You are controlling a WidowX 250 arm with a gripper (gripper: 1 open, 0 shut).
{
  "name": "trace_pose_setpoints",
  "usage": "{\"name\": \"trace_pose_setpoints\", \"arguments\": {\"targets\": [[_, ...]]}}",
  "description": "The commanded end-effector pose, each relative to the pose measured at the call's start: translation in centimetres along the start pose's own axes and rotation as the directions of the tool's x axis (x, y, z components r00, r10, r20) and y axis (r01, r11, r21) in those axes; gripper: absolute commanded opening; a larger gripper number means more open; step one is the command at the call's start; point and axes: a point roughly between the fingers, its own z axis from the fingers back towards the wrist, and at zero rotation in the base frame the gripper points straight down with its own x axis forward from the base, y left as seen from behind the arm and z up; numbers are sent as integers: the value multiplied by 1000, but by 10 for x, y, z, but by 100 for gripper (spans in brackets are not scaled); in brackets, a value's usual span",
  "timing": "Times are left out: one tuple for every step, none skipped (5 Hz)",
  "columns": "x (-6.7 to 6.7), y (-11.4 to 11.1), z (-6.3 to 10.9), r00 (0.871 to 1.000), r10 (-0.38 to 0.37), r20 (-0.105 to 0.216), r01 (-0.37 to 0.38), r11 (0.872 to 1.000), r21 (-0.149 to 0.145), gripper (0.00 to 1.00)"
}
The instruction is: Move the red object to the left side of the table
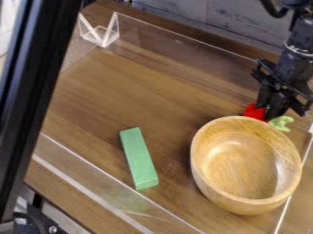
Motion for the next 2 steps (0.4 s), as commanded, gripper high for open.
{"name": "trace_pose_setpoints", "arguments": {"targets": [[3,-3,3,999,44,10,-44,999,31,0],[0,0,-4,996,92,10,-93,995,45,0]]}}
